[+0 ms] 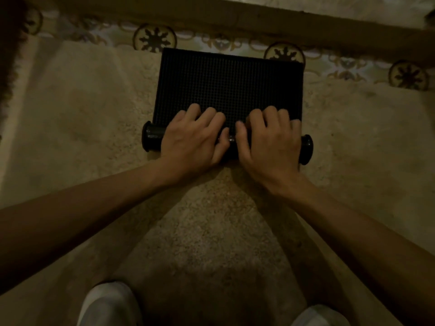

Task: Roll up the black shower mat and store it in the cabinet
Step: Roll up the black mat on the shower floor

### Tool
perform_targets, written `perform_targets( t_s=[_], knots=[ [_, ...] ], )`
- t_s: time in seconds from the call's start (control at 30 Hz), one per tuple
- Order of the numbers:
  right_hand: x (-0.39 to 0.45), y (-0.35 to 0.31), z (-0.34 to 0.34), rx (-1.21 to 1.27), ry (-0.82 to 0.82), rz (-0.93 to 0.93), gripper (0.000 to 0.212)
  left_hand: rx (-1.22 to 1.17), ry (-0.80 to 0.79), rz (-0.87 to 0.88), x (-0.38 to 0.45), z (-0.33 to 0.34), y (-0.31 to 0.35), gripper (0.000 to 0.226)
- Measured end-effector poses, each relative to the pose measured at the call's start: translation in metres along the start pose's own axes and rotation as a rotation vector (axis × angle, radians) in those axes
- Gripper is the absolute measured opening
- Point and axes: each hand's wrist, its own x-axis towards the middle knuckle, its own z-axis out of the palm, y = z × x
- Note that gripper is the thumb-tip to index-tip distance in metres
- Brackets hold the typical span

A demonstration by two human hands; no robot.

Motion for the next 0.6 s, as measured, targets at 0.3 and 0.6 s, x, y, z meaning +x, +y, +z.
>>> perform_targets(
  t_s=[0.3, 0.6],
  knots=[
    [0.022, 0.003, 0.004, 0.025, -0.069, 0.007, 0.039, -0.006, -0.038, -0.007, 0.014, -0.008, -0.005, 0.034],
    [0.051, 0.011, 0.003, 0.135, -0.08, 0.09, 0.037, 0.049, -0.065, 0.088, 0.023, -0.002, -0.023, 0.048]
  ],
)
